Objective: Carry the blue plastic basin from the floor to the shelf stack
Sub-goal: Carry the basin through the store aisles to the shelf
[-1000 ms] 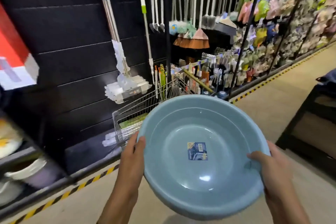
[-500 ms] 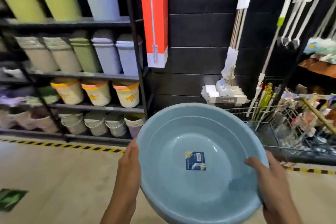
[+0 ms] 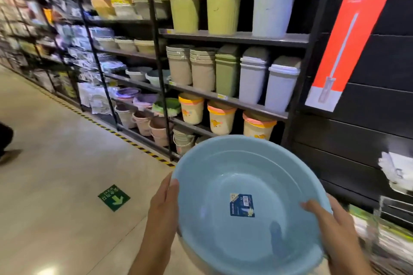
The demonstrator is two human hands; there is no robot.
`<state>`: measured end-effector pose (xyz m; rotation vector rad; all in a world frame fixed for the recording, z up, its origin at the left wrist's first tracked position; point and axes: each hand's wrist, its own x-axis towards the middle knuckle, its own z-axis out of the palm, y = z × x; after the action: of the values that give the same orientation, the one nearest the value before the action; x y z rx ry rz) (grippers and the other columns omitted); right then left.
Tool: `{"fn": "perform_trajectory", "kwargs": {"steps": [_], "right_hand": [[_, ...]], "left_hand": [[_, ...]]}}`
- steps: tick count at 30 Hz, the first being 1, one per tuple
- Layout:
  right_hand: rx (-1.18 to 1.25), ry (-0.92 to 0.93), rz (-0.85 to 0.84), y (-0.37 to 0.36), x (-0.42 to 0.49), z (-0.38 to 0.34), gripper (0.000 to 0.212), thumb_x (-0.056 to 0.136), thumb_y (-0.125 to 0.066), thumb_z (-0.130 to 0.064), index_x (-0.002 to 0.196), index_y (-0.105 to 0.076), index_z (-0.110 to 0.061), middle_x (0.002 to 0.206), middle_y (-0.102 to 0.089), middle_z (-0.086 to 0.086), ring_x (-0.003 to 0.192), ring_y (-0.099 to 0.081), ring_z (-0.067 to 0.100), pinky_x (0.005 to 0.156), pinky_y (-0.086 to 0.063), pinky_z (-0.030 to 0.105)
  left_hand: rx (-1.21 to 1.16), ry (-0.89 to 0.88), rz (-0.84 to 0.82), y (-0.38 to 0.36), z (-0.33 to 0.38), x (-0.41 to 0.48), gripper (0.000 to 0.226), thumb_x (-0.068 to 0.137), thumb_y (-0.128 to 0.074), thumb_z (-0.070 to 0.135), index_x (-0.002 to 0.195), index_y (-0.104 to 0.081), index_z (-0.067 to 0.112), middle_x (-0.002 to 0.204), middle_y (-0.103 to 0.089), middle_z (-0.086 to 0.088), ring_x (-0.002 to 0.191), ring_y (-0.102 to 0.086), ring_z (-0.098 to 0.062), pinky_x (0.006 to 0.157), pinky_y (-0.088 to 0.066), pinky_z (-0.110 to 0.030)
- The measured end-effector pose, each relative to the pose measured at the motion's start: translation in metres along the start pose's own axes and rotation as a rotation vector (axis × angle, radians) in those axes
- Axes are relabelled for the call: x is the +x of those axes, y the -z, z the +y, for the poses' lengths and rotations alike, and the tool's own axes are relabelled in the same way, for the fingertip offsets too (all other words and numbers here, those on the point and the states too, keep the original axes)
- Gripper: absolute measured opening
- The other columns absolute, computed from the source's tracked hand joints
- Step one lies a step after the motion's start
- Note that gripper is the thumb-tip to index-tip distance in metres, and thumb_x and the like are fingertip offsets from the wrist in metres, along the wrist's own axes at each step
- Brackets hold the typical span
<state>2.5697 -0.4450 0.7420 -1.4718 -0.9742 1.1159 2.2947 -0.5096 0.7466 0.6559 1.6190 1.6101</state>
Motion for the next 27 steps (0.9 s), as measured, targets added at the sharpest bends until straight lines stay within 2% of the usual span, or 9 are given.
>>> {"fn": "perform_trajectory", "kwargs": {"steps": [3, 7, 12, 18, 20, 22, 23, 25, 27], "right_hand": [[-0.012, -0.006, -0.062, -0.069, 0.011, -0.012, 0.035, 0.085, -0.069, -0.003, 0.117, -0.071, -0.018, 0.110, -0.073, 0.016, 0.098, -0.068, 0.039, 0.073, -0.053, 0.039], [-0.050, -0.032, -0.192, -0.151, 0.029, -0.027, 0.042, 0.087, -0.064, 0.005, 0.121, -0.067, -0.019, 0.112, -0.069, 0.015, 0.100, -0.065, 0.039, 0.067, -0.051, 0.036], [-0.116, -0.049, -0.297, -0.240, 0.070, -0.038, 0.057, 0.088, -0.058, 0.010, 0.135, -0.061, -0.023, 0.123, -0.066, 0.015, 0.113, -0.061, 0.042, 0.083, -0.050, 0.045], [-0.173, -0.063, -0.406, -0.356, 0.145, -0.038, 0.057, 0.087, -0.058, 0.005, 0.129, -0.056, -0.033, 0.112, -0.065, 0.002, 0.106, -0.061, 0.032, 0.091, -0.056, 0.050], [-0.188, -0.069, -0.451, -0.396, 0.174, -0.042, 0.056, 0.087, -0.060, 0.003, 0.126, -0.055, -0.038, 0.106, -0.063, -0.005, 0.101, -0.061, 0.028, 0.093, -0.056, 0.053], [-0.207, -0.066, -0.514, -0.437, 0.205, -0.048, 0.059, 0.085, -0.062, 0.003, 0.132, -0.058, -0.033, 0.111, -0.066, 0.000, 0.103, -0.061, 0.028, 0.090, -0.055, 0.048], [-0.219, -0.051, -0.541, -0.458, 0.220, -0.053, 0.063, 0.083, -0.063, 0.004, 0.135, -0.059, -0.030, 0.115, -0.066, 0.004, 0.105, -0.061, 0.030, 0.086, -0.053, 0.043], [-0.227, -0.031, -0.578, -0.499, 0.248, -0.064, 0.065, 0.079, -0.065, 0.004, 0.136, -0.062, -0.028, 0.119, -0.067, 0.007, 0.107, -0.061, 0.032, 0.086, -0.053, 0.042], [-0.231, -0.019, -0.625, -0.539, 0.272, -0.072, 0.061, 0.078, -0.065, 0.002, 0.129, -0.063, -0.031, 0.116, -0.068, 0.004, 0.106, -0.062, 0.030, 0.091, -0.055, 0.047]], "left_hand": [[0.009, -0.019, 0.039, 0.039, 0.017, 0.041, 0.045, 0.107, -0.049, 0.031, 0.092, -0.070, 0.068, 0.096, -0.075, 0.034, 0.087, -0.072, 0.007, 0.060, -0.054, -0.015], [-0.001, -0.065, 0.149, 0.081, 0.024, 0.094, 0.036, 0.103, -0.055, 0.019, 0.110, -0.073, 0.049, 0.105, -0.079, 0.015, 0.100, -0.074, -0.016, 0.072, -0.055, -0.033], [-0.029, -0.052, 0.242, 0.117, 0.022, 0.170, 0.043, 0.095, -0.059, 0.002, 0.120, -0.073, 0.035, 0.108, -0.079, 0.003, 0.095, -0.073, -0.022, 0.066, -0.055, -0.032], [0.014, -0.068, 0.351, 0.137, 0.023, 0.271, 0.056, 0.088, -0.057, -0.007, 0.109, -0.078, 0.040, 0.105, -0.081, 0.001, 0.093, -0.074, -0.024, 0.067, -0.058, -0.033], [0.014, -0.062, 0.427, 0.139, 0.028, 0.308, 0.058, 0.089, -0.057, -0.009, 0.121, -0.074, 0.036, 0.118, -0.077, -0.005, 0.100, -0.071, -0.028, 0.078, -0.057, -0.038], [0.002, -0.050, 0.506, 0.145, 0.035, 0.345, 0.065, 0.090, -0.059, -0.012, 0.143, -0.063, 0.025, 0.132, -0.070, -0.014, 0.107, -0.066, -0.032, 0.086, -0.053, -0.037], [0.009, -0.054, 0.536, 0.148, 0.038, 0.364, 0.068, 0.089, -0.060, -0.014, 0.146, -0.060, 0.023, 0.127, -0.072, -0.015, 0.101, -0.067, -0.032, 0.081, -0.054, -0.032], [0.032, -0.066, 0.594, 0.152, 0.048, 0.398, 0.069, 0.086, -0.062, -0.018, 0.143, -0.063, 0.022, 0.096, -0.081, 0.000, 0.081, -0.067, -0.022, 0.062, -0.056, -0.016], [0.039, -0.069, 0.654, 0.159, 0.059, 0.428, 0.067, 0.085, -0.062, -0.019, 0.140, -0.065, 0.019, 0.080, -0.075, 0.014, 0.074, -0.063, -0.012, 0.058, -0.054, -0.016]]}}
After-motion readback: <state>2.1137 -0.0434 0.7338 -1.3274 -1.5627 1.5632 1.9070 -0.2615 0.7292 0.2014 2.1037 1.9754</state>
